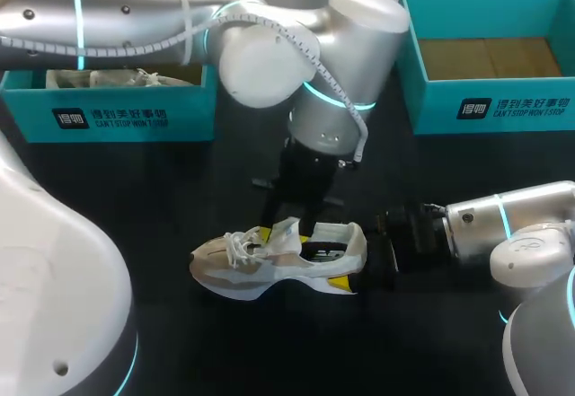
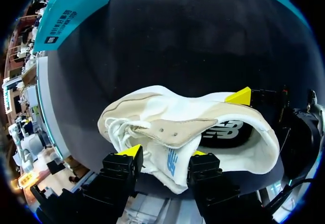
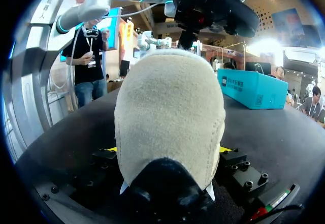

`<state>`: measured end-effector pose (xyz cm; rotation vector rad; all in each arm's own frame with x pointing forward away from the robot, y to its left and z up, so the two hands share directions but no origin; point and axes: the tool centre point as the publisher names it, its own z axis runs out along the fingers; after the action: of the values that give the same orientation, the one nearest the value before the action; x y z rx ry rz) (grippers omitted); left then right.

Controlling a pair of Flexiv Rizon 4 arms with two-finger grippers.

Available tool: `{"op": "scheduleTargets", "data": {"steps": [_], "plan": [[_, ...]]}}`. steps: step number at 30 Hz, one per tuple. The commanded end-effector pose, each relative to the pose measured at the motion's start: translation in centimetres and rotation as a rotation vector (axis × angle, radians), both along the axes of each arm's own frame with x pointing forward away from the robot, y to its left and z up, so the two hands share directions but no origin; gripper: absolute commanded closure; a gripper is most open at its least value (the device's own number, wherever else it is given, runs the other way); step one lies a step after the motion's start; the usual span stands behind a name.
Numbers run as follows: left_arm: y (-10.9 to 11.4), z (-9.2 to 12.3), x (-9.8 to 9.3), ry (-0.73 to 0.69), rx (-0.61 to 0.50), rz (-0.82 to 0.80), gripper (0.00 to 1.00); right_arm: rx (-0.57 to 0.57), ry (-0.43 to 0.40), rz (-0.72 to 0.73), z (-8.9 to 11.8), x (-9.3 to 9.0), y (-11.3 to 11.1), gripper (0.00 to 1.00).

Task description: Take the shoe out of the shoebox, open the shoe tongue, remove and reinsert the insole, then place the shoe into the shoebox

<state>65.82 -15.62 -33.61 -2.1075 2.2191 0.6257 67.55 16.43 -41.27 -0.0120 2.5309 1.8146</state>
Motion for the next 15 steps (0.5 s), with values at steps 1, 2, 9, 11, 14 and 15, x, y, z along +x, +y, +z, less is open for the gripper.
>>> {"op": "scheduleTargets", "data": {"steps": [1, 2, 9, 11, 14, 15], "plan": [[0.8, 0.9, -0.4, -0.021, -0.019, -0.001, 0.56, -0.005, 0.001, 0.0, 0.1, 0.0, 0.1, 1.0], [0.8, 1.0, -0.5, -0.026, -0.021, -0.004, 0.56, -0.005, 0.001, 0.0, 0.1, 0.0, 0.1, 1.0], [0.6, 1.6, -0.7, -0.036, -0.04, -0.01, 0.68, -0.005, 0.001, 0.0, 0.1, 0.0, 0.1, 1.0], [0.7, 1.8, -0.8, -0.037, -0.046, -0.012, 0.7, -0.005, 0.001, 0.0, 0.1, 0.0, 0.1, 1.0], [0.9, 1.9, -0.9, -0.04, -0.05, -0.012, 0.73, -0.005, 0.001, 0.0, 0.1, 0.0, 0.1, 1.0], [1.0, 2.0, -0.9, -0.042, -0.053, -0.013, 0.76, -0.005, 0.001, 0.0, 0.1, 0.0, 0.1, 1.0]]}}
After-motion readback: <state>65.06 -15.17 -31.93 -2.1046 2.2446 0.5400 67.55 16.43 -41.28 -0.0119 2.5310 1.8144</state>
